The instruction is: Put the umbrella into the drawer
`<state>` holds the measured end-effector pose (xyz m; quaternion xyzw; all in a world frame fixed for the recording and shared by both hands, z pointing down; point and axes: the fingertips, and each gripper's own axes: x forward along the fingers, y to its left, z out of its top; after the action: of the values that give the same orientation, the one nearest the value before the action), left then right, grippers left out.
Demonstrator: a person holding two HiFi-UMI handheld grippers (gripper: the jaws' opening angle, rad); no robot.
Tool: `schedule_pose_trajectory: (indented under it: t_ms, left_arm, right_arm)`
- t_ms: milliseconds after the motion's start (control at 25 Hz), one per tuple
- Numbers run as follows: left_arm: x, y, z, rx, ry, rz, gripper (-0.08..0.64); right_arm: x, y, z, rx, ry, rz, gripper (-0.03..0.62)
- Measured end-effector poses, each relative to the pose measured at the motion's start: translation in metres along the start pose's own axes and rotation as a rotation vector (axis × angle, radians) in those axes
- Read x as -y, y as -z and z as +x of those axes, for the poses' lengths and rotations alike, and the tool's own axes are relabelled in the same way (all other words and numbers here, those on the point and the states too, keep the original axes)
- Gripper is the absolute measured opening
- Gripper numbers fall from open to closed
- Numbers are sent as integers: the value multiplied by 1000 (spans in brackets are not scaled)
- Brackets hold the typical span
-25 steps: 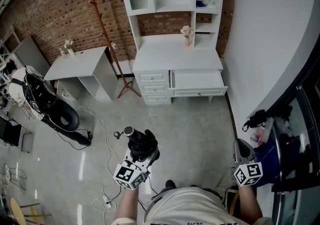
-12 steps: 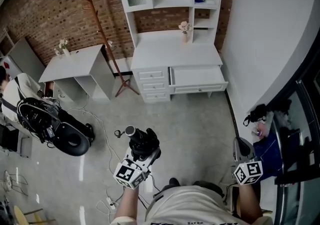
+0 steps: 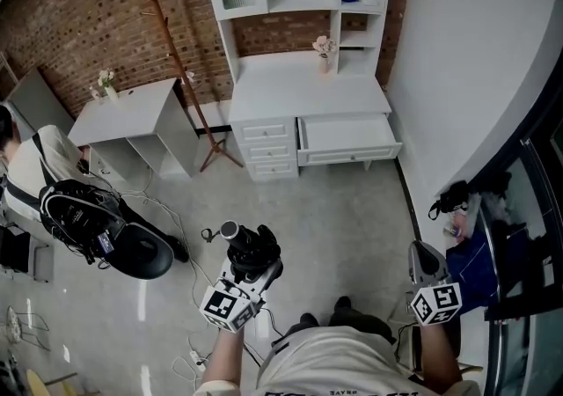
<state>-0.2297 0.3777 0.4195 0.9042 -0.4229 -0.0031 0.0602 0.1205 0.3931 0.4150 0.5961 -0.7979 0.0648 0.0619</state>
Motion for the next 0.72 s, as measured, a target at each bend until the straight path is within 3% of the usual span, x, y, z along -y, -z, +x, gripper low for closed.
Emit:
schedule_pose_trajectory:
  t_ms: [200, 400, 720]
  left_arm:
    - [-6, -24, -12, -9, -8, -26, 259]
    - [-21, 3, 18, -15, -22, -5, 259]
    - [-38, -4, 56, -21, -52, -21, 259]
  right_arm:
    - [-15, -28, -3, -8, -2, -10, 34]
    - [5, -4, 36, -3, -21, -3, 34]
    - [24, -9, 88, -11, -64, 7, 34]
